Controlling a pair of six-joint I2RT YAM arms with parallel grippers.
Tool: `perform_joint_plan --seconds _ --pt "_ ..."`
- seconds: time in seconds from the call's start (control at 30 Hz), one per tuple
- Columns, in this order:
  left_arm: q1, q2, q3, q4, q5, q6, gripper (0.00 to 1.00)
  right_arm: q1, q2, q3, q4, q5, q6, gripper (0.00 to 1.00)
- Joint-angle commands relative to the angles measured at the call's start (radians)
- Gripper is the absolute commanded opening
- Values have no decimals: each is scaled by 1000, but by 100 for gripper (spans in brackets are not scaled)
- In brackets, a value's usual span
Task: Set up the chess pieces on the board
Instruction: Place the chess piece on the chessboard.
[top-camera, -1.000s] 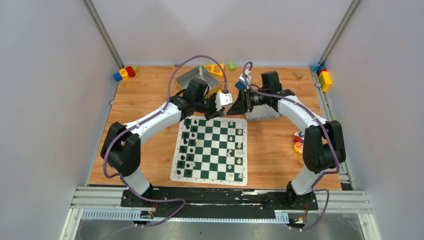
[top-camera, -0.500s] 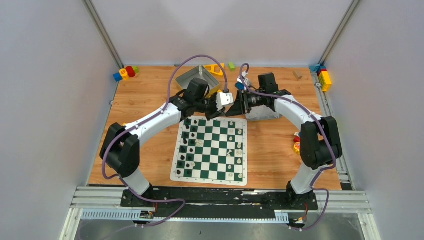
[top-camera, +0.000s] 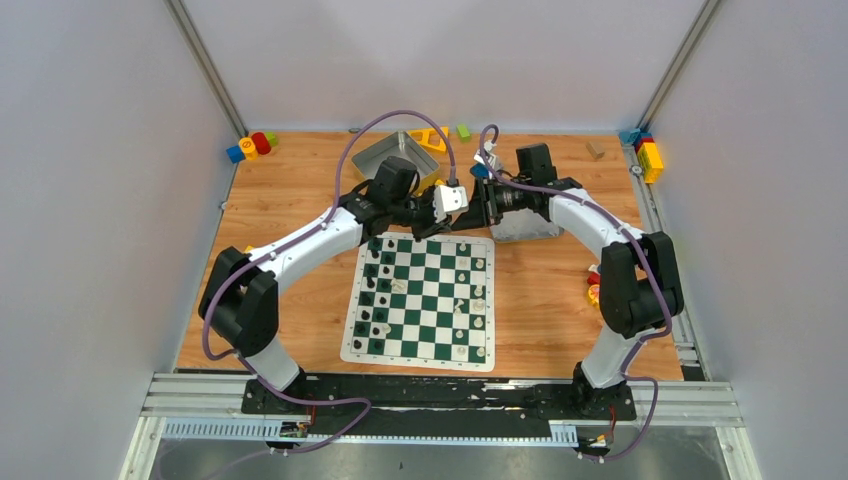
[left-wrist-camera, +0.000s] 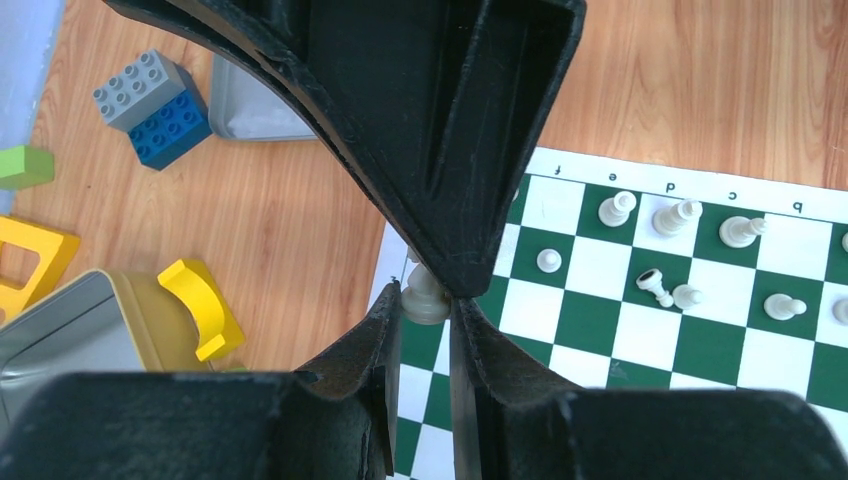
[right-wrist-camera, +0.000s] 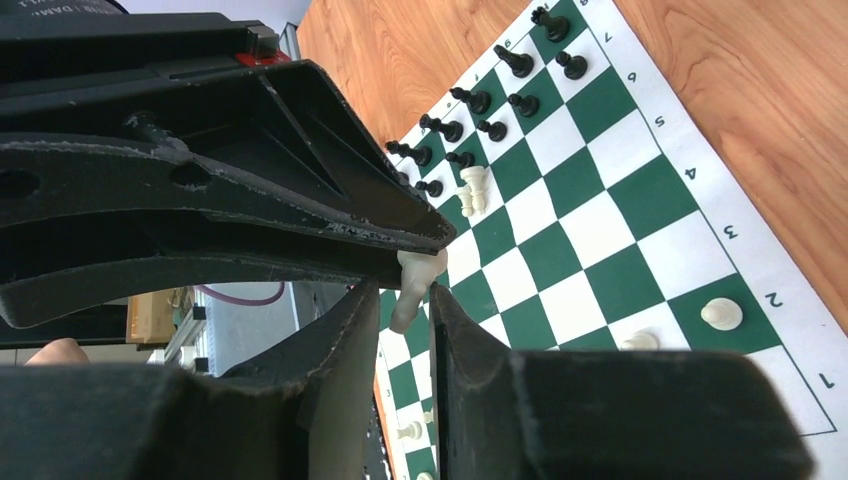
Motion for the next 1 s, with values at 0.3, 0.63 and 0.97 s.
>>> perform_joint_plan --seconds 0.3,0.63,0.97 --pt "-24 -56 -6 4 12 11 20 9 18 55 22 -9 -3 8" --pt "-21 -97 -45 -11 -58 1 78 -27 -41 8 -51 80 -119 0" --pt "76 -179 -59 -76 -47 -38 100 -38 -199 -82 -323 267 -471 0"
